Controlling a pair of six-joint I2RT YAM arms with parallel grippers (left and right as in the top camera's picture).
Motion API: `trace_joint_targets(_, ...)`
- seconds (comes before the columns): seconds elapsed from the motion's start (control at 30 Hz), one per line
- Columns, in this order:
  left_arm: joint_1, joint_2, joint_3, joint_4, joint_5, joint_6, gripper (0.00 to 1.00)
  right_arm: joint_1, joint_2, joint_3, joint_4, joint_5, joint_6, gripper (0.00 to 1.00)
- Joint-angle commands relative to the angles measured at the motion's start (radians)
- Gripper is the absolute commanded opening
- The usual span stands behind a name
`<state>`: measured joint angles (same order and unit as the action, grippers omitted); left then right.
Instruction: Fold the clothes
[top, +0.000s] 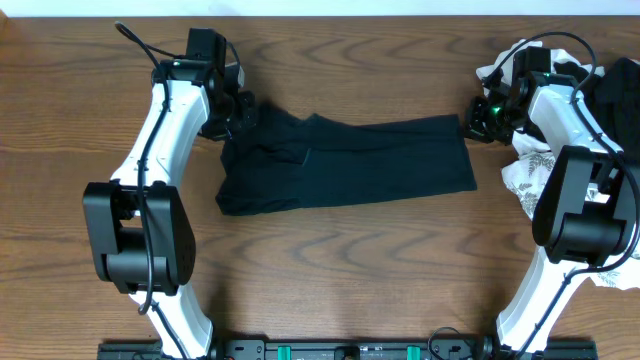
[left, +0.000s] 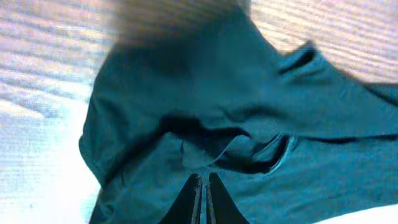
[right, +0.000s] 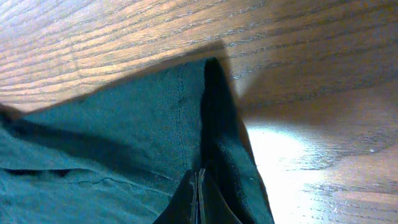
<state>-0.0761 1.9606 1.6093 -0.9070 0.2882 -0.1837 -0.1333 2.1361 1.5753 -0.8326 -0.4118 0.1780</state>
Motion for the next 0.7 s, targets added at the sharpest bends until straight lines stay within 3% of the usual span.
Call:
trace_joint_targets(0.0,-0.004,0.0,-0.002,-0.017,-0.003,-0.005,0.06,-0.003,-0.019,-0.001,0.0,-0.007,-0.011,0.01)
trace_joint_targets(0.2,-0.004,0.0,-0.002,0.032,-0.018,-0.004,0.08,-0.003,-0.019,-0.001,-0.002,-0.007,-0.011,0.01)
trace_joint_targets(0.27,-0.004,0.001,-0.002,0.092,-0.043,0.0,0.27,-0.003,-0.019,-0.001,-0.003,-0.007,-0.011,0.01)
trace_joint_targets(0.4,-0.004,0.019,-0.002,0.217,-0.077,0.031,0.53,-0.003,-0.019,-0.001,-0.006,-0.008,-0.011,0.01)
trace_joint_targets(0.67,-0.004,0.126,0.0,0.377,-0.076,0.048,0.56,0.002,-0.019,-0.001,-0.009,-0.008,-0.011,0.01)
